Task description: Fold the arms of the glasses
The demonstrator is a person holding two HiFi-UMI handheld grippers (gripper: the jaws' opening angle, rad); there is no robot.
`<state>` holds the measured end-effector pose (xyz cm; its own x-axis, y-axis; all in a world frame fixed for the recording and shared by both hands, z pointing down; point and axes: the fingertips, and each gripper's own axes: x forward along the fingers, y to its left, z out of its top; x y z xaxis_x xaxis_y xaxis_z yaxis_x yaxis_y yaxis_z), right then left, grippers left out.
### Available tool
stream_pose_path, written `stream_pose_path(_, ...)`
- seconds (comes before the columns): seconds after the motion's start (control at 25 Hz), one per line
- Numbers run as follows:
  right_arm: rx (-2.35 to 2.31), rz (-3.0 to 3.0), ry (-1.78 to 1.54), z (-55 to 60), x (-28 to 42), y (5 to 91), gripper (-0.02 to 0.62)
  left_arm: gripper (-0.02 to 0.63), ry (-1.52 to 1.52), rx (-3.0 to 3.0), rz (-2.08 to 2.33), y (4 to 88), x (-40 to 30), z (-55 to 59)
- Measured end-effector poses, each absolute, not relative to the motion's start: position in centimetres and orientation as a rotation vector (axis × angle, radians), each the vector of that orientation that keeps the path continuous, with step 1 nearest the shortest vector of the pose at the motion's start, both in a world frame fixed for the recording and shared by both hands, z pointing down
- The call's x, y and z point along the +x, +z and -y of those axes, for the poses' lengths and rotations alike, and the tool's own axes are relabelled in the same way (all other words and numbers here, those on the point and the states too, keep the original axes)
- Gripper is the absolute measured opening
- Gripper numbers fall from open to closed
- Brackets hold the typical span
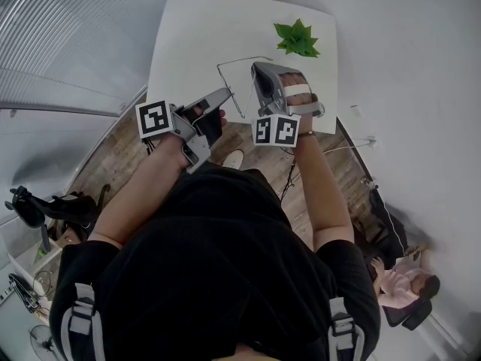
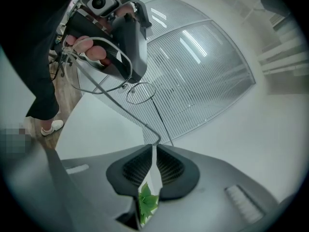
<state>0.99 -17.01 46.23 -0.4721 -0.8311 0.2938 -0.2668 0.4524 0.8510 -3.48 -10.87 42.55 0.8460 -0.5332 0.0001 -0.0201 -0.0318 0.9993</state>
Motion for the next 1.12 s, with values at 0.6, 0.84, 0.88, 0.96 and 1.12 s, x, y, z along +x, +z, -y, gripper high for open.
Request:
stream_pose_path(0.6,0.865,1.989,-1.031,16.5,-0.2,46.0,0.038,0.014,-0.422,1.559,0.410,42.4,-2.8,10.5)
stream_pose_path(0.84,0.840,2.002,-1.051,16.3,-0.7,45.9,0.039,0.014,-0.414,1.552,0.391,42.4,-2.4,10.3)
stream_pose_path(0.88,0.834,2.007,-1.052,16.2,-0.9,45.9,0.040,0.014,-0.413,1.550,0.387,42.4,-2.4,10.3)
stream_pose_path(0.96,0.822,2.018,-1.055,16.0,-1.1,45.9,0.040,0.014,-0.410,1.551,0.378,42.4,-2.3,10.2)
stream_pose_path(1.12,0.799,2.037,-1.063,15.7,-1.7,45.9,0.040,0.014,-0.407,1.556,0.362,42.3,-2.0,10.1)
